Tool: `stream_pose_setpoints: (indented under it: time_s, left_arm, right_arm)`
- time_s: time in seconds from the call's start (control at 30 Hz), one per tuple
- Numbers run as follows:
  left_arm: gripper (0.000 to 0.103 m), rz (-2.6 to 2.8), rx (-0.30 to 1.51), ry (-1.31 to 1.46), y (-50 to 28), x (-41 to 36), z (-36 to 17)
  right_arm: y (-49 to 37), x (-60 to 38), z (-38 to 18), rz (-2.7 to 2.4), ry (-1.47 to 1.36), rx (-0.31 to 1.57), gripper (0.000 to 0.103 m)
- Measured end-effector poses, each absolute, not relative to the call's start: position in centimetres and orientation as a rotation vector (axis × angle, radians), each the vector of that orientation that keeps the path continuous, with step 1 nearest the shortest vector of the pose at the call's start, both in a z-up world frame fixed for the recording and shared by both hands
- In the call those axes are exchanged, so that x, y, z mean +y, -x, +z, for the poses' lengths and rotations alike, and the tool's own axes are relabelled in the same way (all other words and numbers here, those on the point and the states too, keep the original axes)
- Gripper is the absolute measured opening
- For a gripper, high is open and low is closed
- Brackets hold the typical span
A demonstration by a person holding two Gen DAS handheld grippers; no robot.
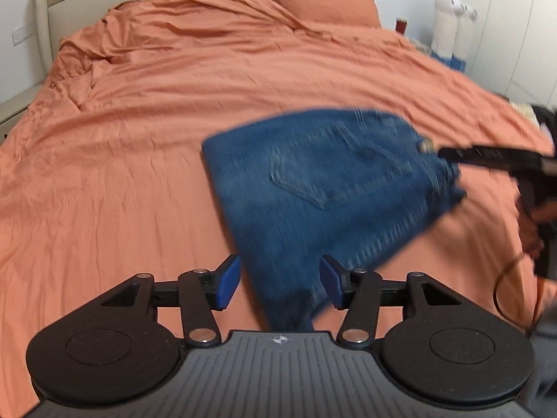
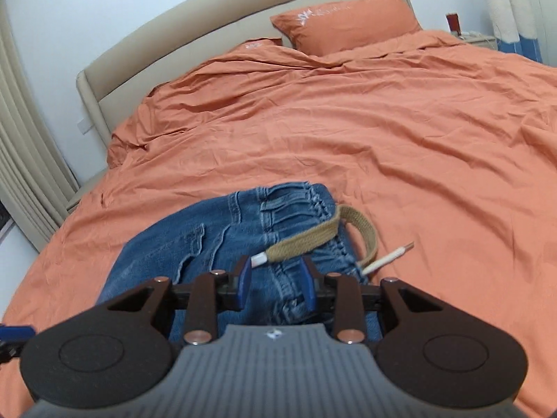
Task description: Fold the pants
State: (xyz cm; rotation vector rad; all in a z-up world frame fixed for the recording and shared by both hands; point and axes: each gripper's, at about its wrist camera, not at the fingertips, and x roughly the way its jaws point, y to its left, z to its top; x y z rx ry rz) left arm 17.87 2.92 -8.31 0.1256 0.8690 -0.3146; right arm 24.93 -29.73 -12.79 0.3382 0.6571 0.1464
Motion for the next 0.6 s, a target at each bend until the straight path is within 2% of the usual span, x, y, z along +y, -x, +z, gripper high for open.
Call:
stream_pose_setpoints:
  time_s: [0.1, 0.17, 0.23, 0.27, 0.37, 0.4, 0.47, 0.5, 0.6]
  left_arm:
    - [0.066, -0.29, 0.895, -0.186, -16.6, 1.8, -10.2]
    - [0.063, -0.247, 0.896, -0.218, -16.6, 1.2, -11.4]
    - [0.052, -0.199, 0.879, -0.223, -16.8, 1.1, -11.9]
    - [0.051, -0.185, 0.871, -0.234, -16.8, 1.1, -11.9]
    - [0.037, -0.197, 0.887, -0.365, -17.0, -0.7, -12.6]
    - [0.031, -0.209, 0.885, -0.45, -16.8, -1.7, -13.0]
    - [0.01, -0.216, 0.856, -0.592, -16.6, -3.1, -13.1]
    - [0.006, -0.215, 0.831, -0.656, -16.4, -3.5, -12.8]
    - [0.004, -0.236, 0.781, -0.83, -15.9, -3.8, -12.1]
  right_arm:
    - [-25.7, -29.4, -13.8, 0.154, -0.289, 0.689, 0.024]
    - [-25.7, -29.5, -14.4, 0.151, -0.276, 0.69, 0.021]
    - [-25.7, -29.6, -14.9, 0.153, -0.28, 0.697, 0.02]
    - [-25.7, -29.8, -15.1, 0.152, -0.291, 0.7, 0.02]
    - [-26.0, -30.1, -15.4, 0.146, -0.308, 0.701, 0.019]
    - [-26.0, -30.3, -15.4, 0.136, -0.309, 0.7, 0.019]
    - [-26.1, -30.5, -15.6, 0.13, -0.315, 0.709, 0.019]
    - [-26.3, -30.6, -15.7, 0.133, -0.324, 0.716, 0.019]
    - [-26.4, -31.0, -16.0, 0.139, -0.341, 0.742, 0.019]
